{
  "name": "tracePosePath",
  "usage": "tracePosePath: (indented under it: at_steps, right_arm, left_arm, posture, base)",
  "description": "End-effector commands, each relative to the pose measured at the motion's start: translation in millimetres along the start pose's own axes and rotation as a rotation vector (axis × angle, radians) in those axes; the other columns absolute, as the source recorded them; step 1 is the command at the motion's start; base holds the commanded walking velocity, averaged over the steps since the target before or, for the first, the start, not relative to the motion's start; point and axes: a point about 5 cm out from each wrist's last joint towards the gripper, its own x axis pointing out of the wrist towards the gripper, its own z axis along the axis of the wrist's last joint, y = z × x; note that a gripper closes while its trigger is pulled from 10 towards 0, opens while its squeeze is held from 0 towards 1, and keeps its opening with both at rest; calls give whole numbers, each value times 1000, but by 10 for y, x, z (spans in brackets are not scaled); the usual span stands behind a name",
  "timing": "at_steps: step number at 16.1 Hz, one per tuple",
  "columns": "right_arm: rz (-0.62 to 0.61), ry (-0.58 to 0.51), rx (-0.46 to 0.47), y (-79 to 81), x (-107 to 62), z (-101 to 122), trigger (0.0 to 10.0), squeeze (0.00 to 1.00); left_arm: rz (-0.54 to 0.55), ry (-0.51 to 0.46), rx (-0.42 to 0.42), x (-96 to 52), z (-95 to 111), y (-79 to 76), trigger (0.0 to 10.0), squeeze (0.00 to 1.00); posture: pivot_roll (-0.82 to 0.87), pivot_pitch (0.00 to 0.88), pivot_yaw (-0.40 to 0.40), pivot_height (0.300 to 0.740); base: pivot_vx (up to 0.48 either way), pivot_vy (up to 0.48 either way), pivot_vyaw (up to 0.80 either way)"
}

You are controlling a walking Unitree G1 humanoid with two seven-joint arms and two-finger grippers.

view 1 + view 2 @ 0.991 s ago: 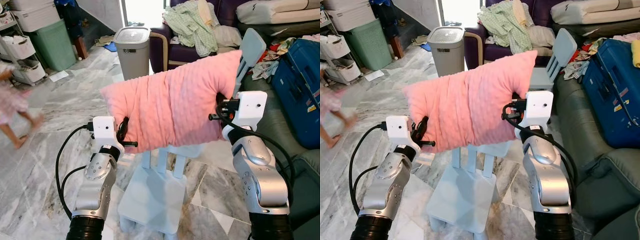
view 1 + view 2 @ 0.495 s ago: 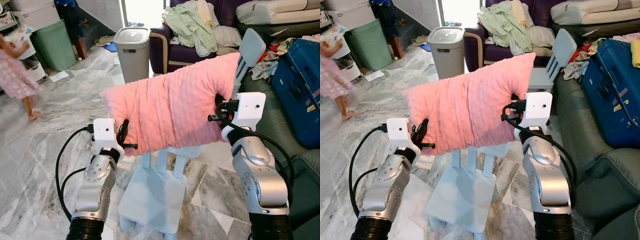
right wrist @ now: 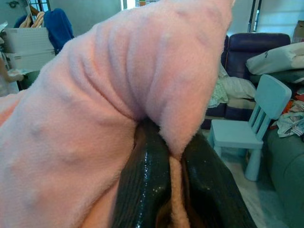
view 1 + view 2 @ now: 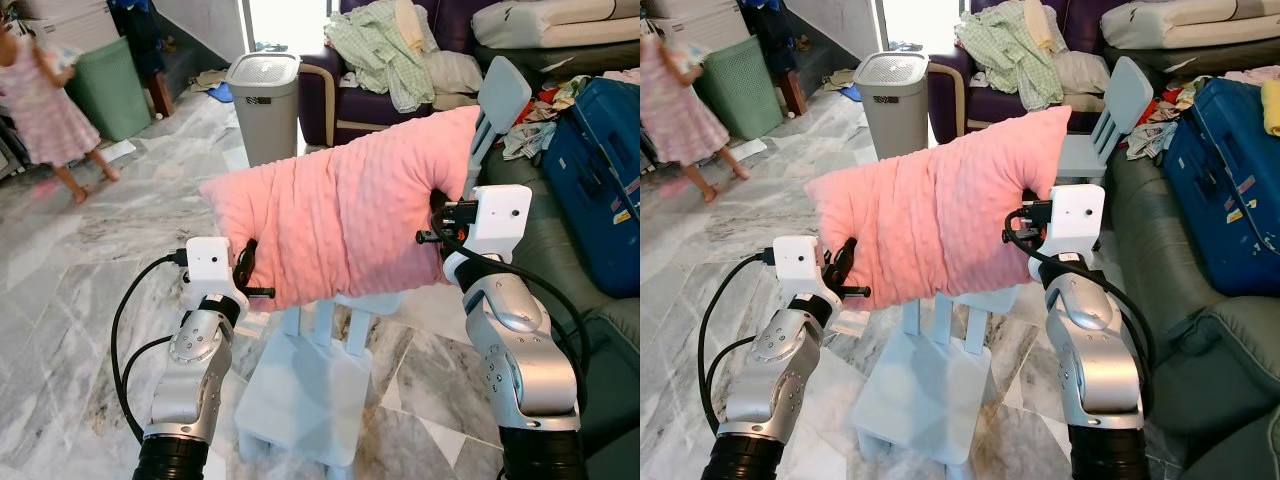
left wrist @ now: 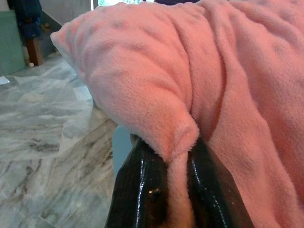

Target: Move the pillow to the sofa

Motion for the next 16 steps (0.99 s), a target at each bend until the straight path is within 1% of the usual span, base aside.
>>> tracePosePath:
  at_steps: [1, 16]
  right_arm:
    - [12, -31, -3, 14, -5, 86, 10000, 0]
    - [9, -29, -3, 3, 3, 84, 10000, 0]
  left_arm:
    - [3, -15, 4, 3, 47, -7, 10000, 0]
    - [11, -12, -2, 17, 45, 0, 10000, 0]
  posture:
    - [-58, 0, 20, 740]
    - [-61, 0, 20, 740]
  base:
    - [-292, 0, 0]
    - [-353, 0, 0]
